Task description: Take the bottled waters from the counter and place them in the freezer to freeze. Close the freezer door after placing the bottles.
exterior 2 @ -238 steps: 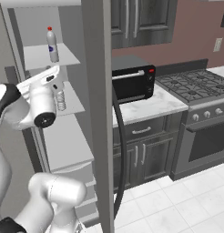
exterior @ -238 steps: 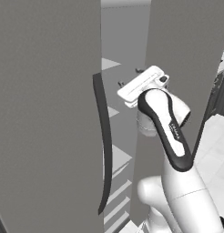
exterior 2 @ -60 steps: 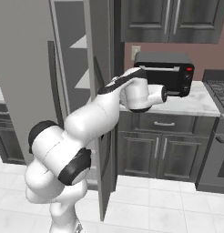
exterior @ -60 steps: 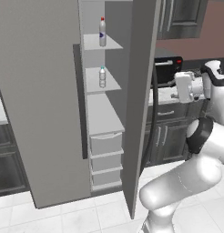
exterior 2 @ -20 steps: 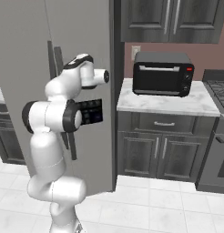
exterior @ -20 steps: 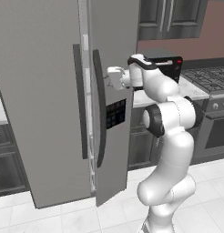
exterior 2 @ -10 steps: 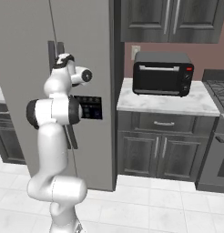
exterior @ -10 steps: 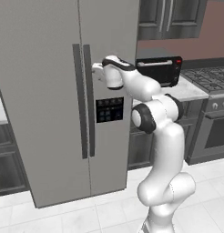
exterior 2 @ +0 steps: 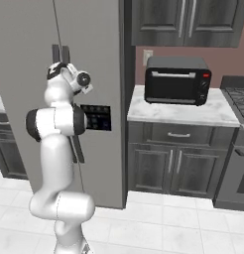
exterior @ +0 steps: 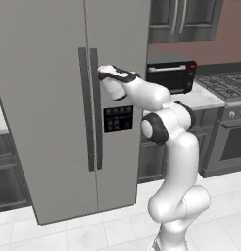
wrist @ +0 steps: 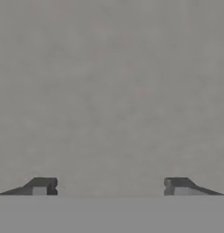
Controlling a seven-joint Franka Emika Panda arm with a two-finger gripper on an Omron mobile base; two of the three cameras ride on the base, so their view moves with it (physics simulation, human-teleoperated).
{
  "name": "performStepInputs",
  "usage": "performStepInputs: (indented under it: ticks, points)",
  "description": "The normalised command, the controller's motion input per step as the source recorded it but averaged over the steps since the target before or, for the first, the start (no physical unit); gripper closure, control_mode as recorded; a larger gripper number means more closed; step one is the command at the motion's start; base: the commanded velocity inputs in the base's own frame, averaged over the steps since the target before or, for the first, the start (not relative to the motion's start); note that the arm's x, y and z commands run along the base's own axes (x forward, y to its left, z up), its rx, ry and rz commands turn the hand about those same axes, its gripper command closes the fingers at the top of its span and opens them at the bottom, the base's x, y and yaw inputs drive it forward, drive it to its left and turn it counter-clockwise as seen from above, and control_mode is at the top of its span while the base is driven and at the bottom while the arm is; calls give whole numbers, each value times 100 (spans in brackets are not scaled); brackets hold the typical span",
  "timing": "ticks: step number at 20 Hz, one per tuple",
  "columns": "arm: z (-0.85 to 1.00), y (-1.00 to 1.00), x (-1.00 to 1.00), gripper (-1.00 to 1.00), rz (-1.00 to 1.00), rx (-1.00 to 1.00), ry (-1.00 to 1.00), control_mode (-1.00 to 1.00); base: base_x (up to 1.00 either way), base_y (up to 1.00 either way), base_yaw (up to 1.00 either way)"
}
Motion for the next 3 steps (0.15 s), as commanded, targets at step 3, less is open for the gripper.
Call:
performStepInputs:
  ticks: [3]
  points:
    - [0, 0, -20, -100, 0, 0, -1, -100, 0, 0, 0]
